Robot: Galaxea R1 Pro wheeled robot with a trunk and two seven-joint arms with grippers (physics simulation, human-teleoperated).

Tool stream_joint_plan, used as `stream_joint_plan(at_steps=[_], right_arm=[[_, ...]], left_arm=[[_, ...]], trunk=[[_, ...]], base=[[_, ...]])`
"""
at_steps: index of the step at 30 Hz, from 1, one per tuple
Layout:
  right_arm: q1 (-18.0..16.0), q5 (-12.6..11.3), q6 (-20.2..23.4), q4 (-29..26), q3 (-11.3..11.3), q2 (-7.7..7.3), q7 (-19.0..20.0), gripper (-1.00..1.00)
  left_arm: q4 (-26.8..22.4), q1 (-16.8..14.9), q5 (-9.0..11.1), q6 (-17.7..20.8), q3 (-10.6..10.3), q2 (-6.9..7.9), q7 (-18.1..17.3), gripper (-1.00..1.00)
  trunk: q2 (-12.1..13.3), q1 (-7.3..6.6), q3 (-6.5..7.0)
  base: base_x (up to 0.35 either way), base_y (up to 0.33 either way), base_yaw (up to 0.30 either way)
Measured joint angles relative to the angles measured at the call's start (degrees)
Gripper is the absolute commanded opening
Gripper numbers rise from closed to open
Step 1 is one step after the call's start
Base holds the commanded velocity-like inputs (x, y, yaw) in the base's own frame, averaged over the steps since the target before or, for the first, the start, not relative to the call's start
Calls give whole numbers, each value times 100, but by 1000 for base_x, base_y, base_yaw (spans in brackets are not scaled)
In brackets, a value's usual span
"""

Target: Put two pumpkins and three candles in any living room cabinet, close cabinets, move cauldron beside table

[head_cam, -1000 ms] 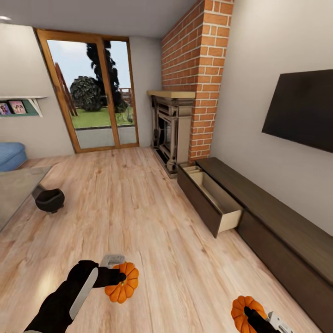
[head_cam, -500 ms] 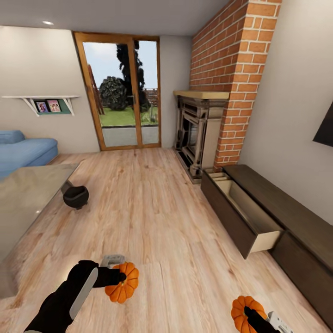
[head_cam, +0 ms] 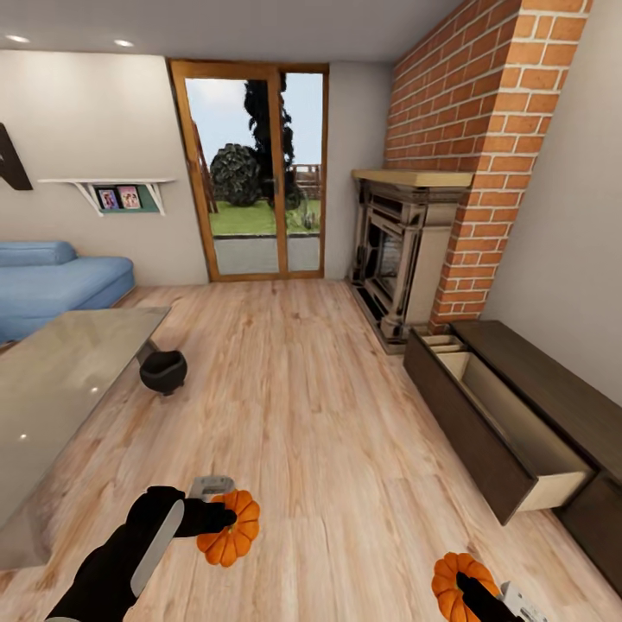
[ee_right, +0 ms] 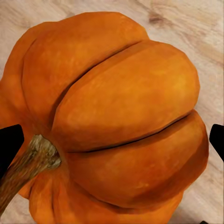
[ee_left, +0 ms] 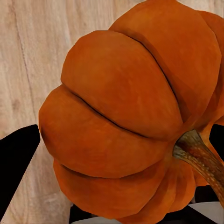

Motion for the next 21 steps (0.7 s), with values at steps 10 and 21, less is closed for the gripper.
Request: stream_joint_plan(at_steps=[10,21], right_arm=[[0,2,-1,0,-2,-5,-2,-100],[-1,1,9,-48,-1,-9,-8,-100]], left_arm=[[1,0,-2,0,0,5,-1,-100],[1,0,-2,0,5,14,-1,-100]], trunk=[[0,0,0],[0,0,0]], base=[[318,1,0],[318,0,0]])
